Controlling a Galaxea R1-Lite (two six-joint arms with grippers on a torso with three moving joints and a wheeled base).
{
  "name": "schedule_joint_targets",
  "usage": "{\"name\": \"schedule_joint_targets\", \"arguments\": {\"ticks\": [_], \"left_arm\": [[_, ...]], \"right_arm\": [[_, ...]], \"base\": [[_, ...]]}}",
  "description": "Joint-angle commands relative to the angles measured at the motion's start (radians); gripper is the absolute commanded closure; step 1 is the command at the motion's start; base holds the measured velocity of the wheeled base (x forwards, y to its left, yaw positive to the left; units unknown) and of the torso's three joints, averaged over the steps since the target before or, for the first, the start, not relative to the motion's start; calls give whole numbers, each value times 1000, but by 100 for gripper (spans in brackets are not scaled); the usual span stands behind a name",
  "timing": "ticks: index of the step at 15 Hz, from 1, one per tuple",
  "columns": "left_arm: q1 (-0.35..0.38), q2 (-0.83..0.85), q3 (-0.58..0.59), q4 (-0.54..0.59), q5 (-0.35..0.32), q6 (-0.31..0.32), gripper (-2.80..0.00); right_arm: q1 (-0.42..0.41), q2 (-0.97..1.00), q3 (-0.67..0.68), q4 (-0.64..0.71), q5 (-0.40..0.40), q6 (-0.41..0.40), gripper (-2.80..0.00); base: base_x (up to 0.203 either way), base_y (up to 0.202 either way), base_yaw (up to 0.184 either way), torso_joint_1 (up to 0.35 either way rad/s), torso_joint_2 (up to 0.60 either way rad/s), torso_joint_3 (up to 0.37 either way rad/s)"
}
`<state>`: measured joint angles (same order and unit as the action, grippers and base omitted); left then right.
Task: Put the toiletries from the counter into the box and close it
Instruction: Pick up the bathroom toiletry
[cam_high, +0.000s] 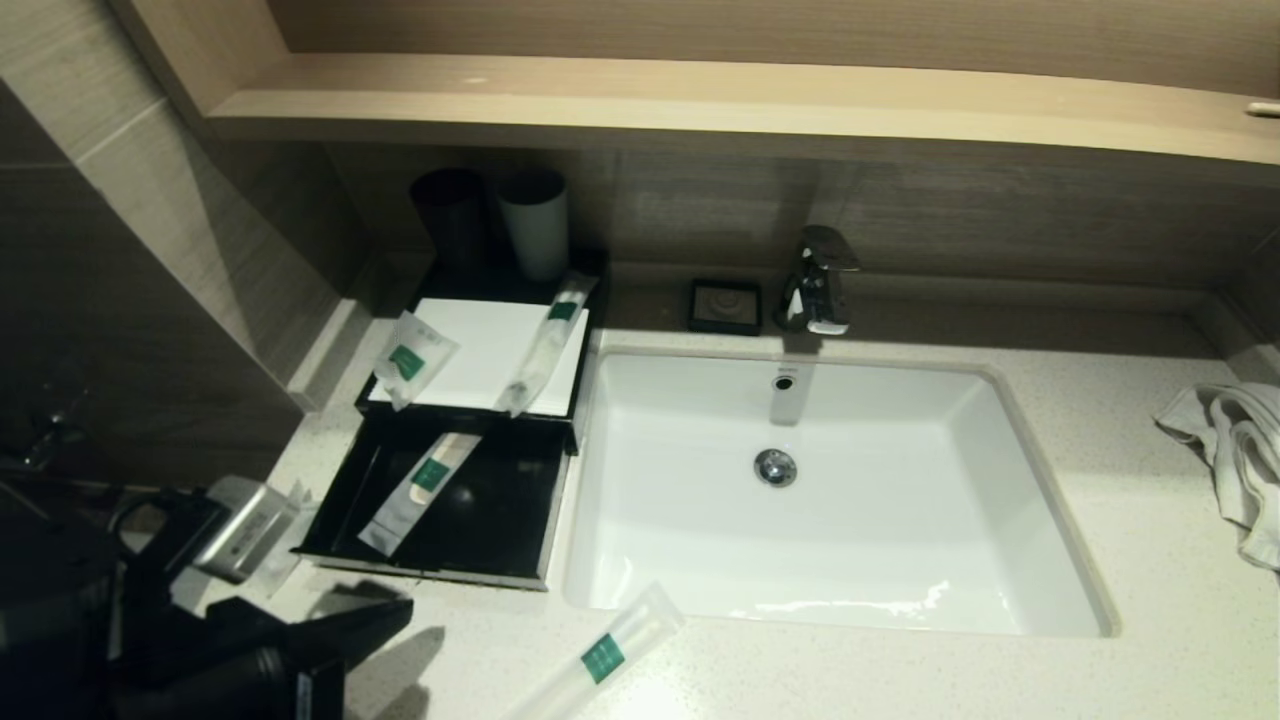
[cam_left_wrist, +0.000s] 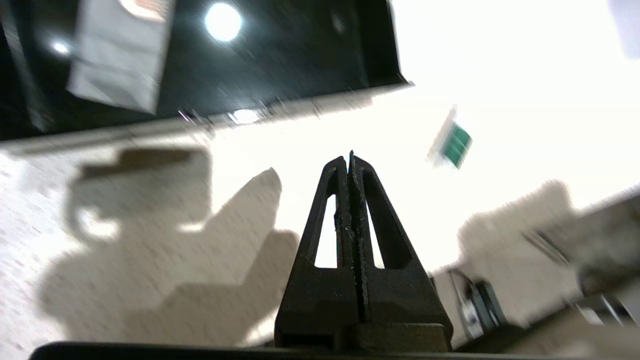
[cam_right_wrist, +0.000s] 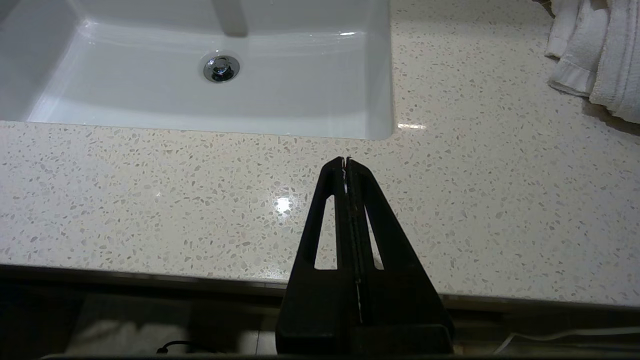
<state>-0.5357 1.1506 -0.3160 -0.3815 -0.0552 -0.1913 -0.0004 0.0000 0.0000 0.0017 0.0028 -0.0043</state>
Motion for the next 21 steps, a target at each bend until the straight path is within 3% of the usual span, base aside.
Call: {"name": "schedule_joint_targets", "arguments": {"ticks": [1,10,16,21], "left_arm": [[0,-121,0,127,-71,6,0],[-1,-197,216,123,-78,166,0],[-3,-156,226,113,-124,176,0],[-3,-33,231,-29,-122,178,0]], "right_arm": [[0,0,0,0,0,0,0],[0,0,0,0,0,0,0],[-1,0,0,0,0,0,0],[0,0,0,0,0,0,0]], "base": [[0,0,0,0,0,0],[0,0,0,0,0,0],[0,0,0,0,0,0],[0,0,0,0,0,0]]}}
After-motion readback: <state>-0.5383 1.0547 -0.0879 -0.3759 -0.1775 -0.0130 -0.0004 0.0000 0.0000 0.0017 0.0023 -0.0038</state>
